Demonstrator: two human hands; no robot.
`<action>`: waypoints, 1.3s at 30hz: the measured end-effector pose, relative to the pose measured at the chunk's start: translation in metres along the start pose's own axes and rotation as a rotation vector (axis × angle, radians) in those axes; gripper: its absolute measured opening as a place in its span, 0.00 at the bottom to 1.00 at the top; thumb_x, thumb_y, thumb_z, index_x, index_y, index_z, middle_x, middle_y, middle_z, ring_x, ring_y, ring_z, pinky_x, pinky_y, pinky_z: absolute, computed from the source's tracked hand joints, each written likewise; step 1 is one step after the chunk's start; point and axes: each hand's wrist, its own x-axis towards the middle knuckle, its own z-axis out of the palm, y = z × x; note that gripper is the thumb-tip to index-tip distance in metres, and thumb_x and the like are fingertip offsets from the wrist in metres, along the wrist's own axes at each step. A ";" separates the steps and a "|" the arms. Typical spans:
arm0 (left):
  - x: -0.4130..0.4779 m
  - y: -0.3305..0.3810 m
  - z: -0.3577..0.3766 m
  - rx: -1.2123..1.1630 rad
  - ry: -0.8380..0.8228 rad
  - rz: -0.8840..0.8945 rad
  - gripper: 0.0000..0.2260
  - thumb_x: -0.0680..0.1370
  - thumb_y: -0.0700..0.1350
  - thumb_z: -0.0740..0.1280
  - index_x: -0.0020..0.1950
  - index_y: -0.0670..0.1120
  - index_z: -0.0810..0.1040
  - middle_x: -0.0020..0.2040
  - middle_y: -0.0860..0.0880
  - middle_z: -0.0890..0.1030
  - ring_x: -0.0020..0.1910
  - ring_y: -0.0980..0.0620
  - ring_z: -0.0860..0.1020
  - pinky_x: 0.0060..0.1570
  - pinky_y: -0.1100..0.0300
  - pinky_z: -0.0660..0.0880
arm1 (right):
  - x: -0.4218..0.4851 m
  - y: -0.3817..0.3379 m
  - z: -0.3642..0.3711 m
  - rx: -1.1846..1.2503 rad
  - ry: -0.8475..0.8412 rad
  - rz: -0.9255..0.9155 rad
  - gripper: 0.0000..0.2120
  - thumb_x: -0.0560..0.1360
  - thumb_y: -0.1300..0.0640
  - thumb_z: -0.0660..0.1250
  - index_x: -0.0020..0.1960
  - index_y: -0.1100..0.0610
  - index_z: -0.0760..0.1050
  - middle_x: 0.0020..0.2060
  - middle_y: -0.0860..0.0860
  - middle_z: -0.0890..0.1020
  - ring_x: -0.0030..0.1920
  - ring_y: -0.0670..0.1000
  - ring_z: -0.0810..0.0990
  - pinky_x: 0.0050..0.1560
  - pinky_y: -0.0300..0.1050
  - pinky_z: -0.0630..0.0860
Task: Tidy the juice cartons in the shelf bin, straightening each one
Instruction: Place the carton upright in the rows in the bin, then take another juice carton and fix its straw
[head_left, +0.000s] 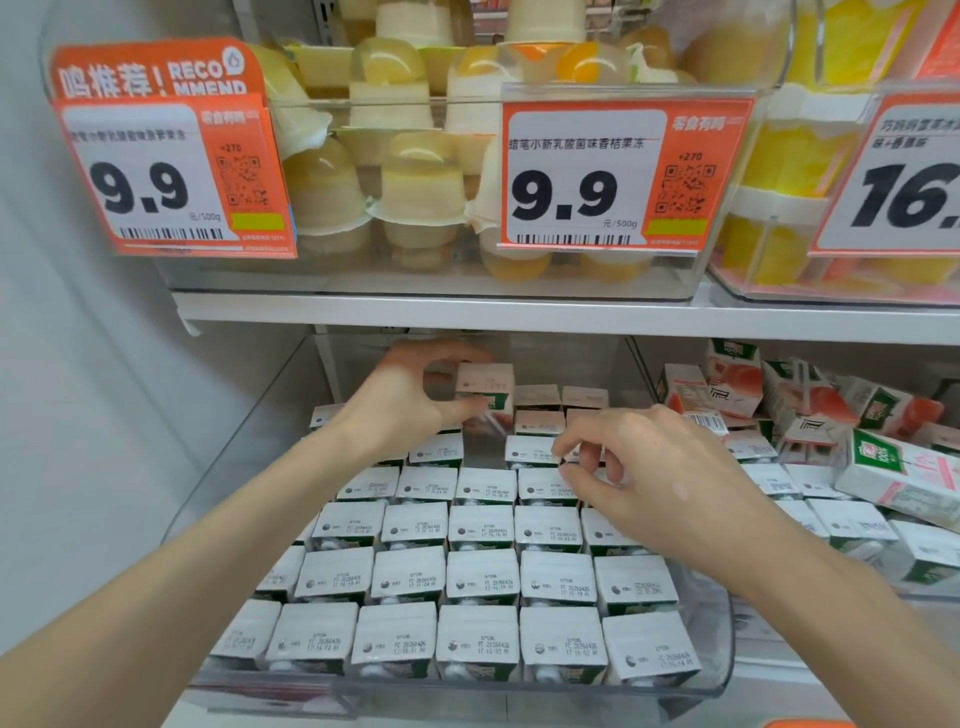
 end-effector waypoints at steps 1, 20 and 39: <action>-0.006 0.004 -0.005 -0.054 0.026 0.015 0.18 0.76 0.44 0.79 0.63 0.58 0.81 0.59 0.60 0.86 0.59 0.62 0.83 0.66 0.59 0.79 | 0.001 -0.001 0.000 0.008 0.002 0.004 0.13 0.83 0.44 0.64 0.67 0.40 0.77 0.48 0.37 0.81 0.50 0.43 0.79 0.38 0.33 0.67; -0.102 0.008 -0.029 -0.407 0.046 -0.116 0.30 0.71 0.41 0.80 0.71 0.56 0.77 0.63 0.59 0.85 0.63 0.58 0.83 0.61 0.62 0.81 | 0.010 -0.050 0.024 0.819 0.013 0.036 0.09 0.77 0.48 0.75 0.56 0.47 0.82 0.50 0.43 0.86 0.52 0.43 0.83 0.54 0.44 0.81; -0.102 0.007 -0.012 -0.779 -0.152 -0.217 0.18 0.88 0.47 0.56 0.76 0.50 0.75 0.64 0.48 0.86 0.63 0.44 0.85 0.63 0.50 0.82 | 0.006 -0.057 0.021 1.143 0.032 0.276 0.13 0.73 0.44 0.77 0.53 0.50 0.85 0.47 0.47 0.89 0.49 0.49 0.88 0.55 0.47 0.81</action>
